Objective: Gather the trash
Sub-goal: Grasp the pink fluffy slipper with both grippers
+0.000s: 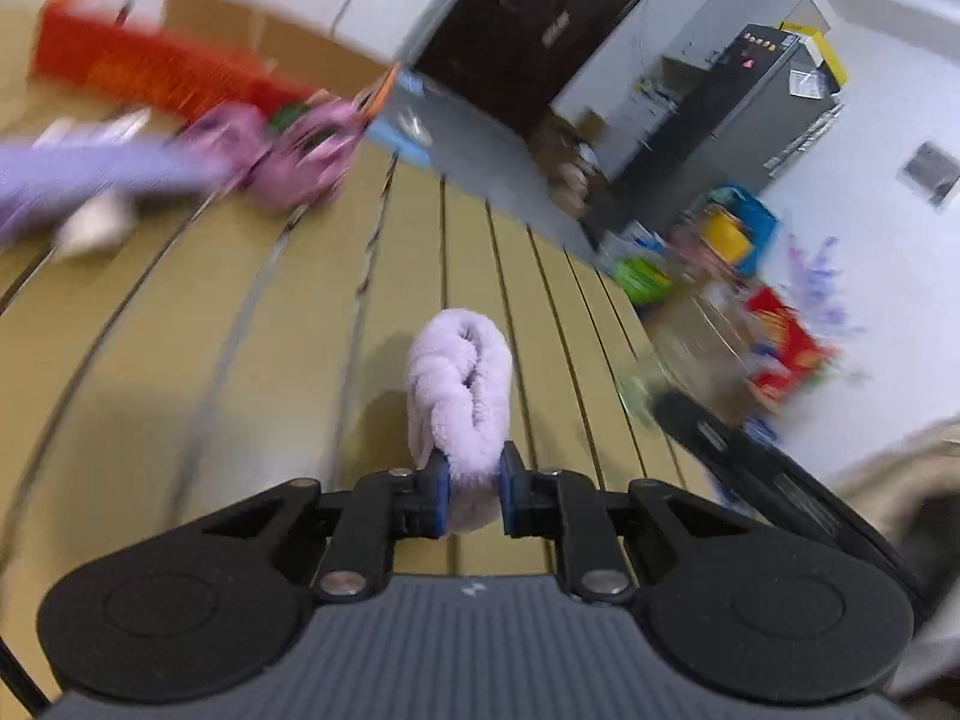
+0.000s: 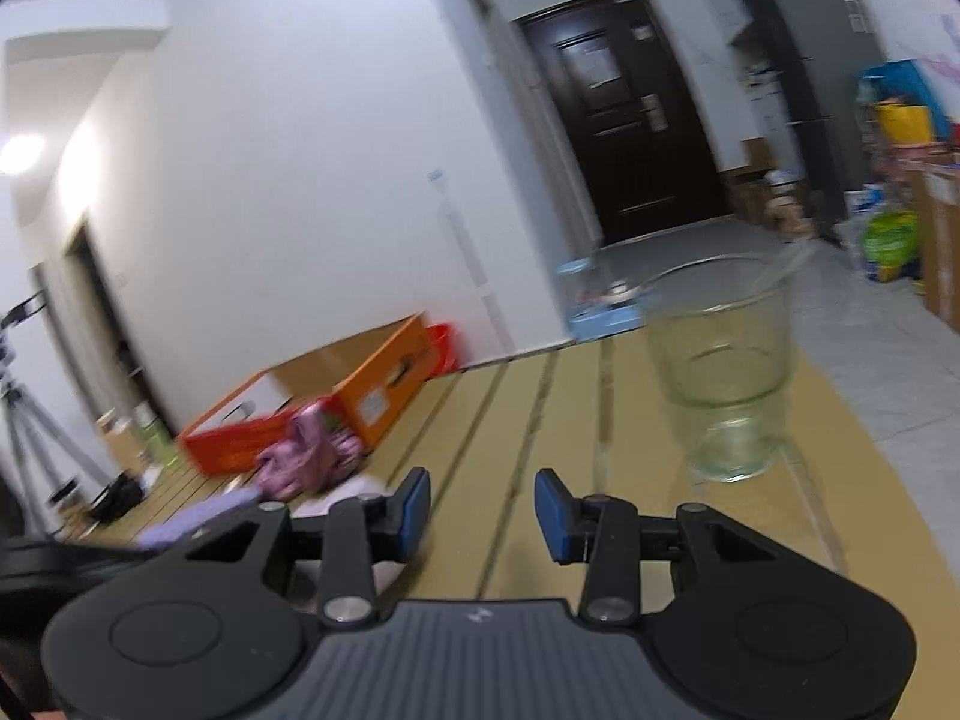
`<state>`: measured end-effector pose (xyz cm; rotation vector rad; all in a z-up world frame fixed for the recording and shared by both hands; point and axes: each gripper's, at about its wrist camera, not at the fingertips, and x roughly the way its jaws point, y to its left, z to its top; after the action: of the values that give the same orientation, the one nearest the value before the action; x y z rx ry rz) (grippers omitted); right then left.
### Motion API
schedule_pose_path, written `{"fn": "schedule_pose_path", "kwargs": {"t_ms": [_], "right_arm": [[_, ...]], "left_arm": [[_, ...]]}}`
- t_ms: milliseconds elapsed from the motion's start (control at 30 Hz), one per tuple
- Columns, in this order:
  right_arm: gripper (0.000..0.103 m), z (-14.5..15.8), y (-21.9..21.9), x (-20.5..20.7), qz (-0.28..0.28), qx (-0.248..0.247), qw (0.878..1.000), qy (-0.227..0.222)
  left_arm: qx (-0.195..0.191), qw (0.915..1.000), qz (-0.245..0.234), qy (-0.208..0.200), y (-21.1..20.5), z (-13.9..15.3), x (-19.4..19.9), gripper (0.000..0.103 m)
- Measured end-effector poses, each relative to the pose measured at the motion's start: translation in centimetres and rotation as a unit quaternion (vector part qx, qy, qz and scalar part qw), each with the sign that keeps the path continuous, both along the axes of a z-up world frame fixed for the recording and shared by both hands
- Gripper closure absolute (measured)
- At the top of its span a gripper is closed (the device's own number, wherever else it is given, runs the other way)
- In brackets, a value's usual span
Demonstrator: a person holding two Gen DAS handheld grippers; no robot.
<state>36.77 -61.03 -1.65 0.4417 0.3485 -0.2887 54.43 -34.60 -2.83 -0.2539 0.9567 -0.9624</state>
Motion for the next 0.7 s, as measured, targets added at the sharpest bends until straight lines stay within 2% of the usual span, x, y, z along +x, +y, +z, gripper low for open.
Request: {"fn": "schedule_pose_path", "kwargs": {"t_ms": [67,133,167,200,300,367,433,533,600,633,667,700], "right_arm": [[0.064,-0.3,1.6,1.4,0.035,-0.001,0.999,0.016],[0.064,-0.5,3.7,2.9,0.074,-0.002,0.997,0.024],[0.064,-0.4,4.8,3.5,0.089,0.001,0.996,0.023],[0.064,-0.5,5.8,4.3,0.108,0.005,0.994,0.024],[0.065,-0.6,7.8,6.4,0.157,0.017,0.987,0.021],[0.066,-0.2,8.4,7.7,0.162,0.016,0.986,0.022],[0.064,-0.5,7.9,9.5,0.156,0.029,0.987,0.037],[0.065,-2.5,7.0,11.1,0.156,0.082,0.983,0.058],[0.069,-3.8,6.4,11.0,0.148,0.119,0.980,0.064],[0.071,-4.0,6.3,10.6,0.143,0.126,0.980,0.060],[0.078,-4.0,6.3,10.2,0.139,0.132,0.980,0.054],[0.081,-4.1,6.4,9.8,0.138,0.138,0.979,0.052]], "left_arm": [[-0.002,0.9991,0.014,0.041,4.4,-0.9,0.1,0.085],[0.008,0.9991,0.020,0.037,6.6,-1.5,1.0,0.081],[0.021,0.9981,0.046,0.036,7.5,-1.9,1.6,0.067],[0.033,0.9958,0.078,0.035,8.1,-2.0,2.4,0.061],[0.033,0.9889,0.144,0.021,10.1,-2.0,3.0,0.054],[0.006,0.9871,0.157,0.031,10.9,-1.8,2.1,0.044],[-0.016,0.9861,0.162,0.035,11.2,-1.6,1.0,0.041],[-0.041,0.9891,0.137,0.035,10.2,-1.2,-0.9,0.041],[-0.036,0.9940,0.103,0.010,8.5,-1.3,-1.8,0.046],[-0.019,0.9952,0.096,-0.003,7.3,-1.4,-2.2,0.060],[0.005,0.9956,0.093,-0.011,6.5,-1.7,-2.4,0.070],[0.012,0.9954,0.093,-0.018,6.2,-1.9,-2.2,0.074]]}}
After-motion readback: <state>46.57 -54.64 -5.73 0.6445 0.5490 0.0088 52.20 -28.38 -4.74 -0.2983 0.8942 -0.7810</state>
